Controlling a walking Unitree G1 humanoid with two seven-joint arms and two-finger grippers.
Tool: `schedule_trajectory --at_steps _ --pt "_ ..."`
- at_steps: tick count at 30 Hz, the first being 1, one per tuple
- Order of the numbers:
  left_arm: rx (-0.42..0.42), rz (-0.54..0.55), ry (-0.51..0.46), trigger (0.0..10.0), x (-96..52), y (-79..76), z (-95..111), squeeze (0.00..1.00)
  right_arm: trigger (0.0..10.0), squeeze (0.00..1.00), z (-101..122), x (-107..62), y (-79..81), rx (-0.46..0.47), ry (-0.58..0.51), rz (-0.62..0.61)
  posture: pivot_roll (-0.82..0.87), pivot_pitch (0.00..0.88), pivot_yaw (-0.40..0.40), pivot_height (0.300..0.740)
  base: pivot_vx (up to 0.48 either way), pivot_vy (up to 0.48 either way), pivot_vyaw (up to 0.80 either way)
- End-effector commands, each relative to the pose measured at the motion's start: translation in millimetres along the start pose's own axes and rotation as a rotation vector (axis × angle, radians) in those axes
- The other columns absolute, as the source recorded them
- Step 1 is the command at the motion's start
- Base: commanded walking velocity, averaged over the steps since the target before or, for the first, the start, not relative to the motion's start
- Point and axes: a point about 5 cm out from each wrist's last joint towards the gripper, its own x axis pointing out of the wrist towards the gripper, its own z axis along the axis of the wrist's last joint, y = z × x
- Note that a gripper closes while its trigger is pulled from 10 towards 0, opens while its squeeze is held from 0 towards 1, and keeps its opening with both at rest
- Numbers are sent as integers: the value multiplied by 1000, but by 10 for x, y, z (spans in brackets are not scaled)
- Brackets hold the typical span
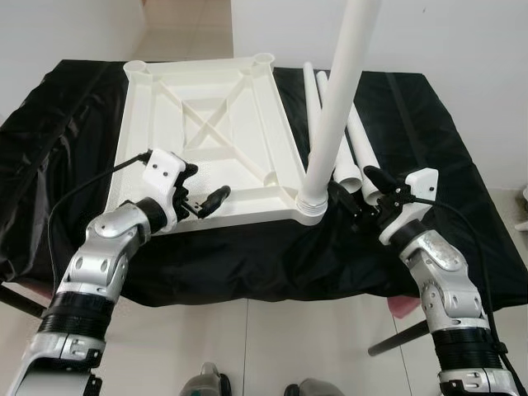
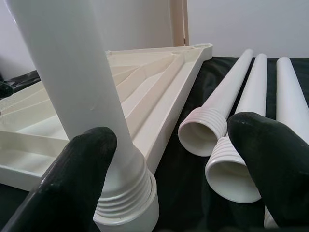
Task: Building children table
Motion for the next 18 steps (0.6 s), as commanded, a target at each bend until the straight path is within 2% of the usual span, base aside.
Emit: schedule_trajectory --at_steps 1,6,15,16,18 --pt "5 28 2 10000 2 33 9 0 10000 0 12 -5 23 -2 1 16 -14 89 43 740 0 0 0" --pt "-16 44 -28 10000 36 35 94 0 10000 0 21 -26 29 1 0 15 -17 90 45 740 0 0 0" --pt "-90 -24 -107 10000 144 -14 283 0 10000 0 5 -22 69 8 8 44 -18 80 47 740 0 0 0" --pt "-97 -94 -113 10000 169 -124 312 0 10000 0 -5 -22 98 13 19 72 -19 81 48 740 0 0 0" --pt "-97 -124 -115 10000 175 -174 320 0 10000 0 -11 -25 109 14 25 82 -20 83 49 740 0 0 0"
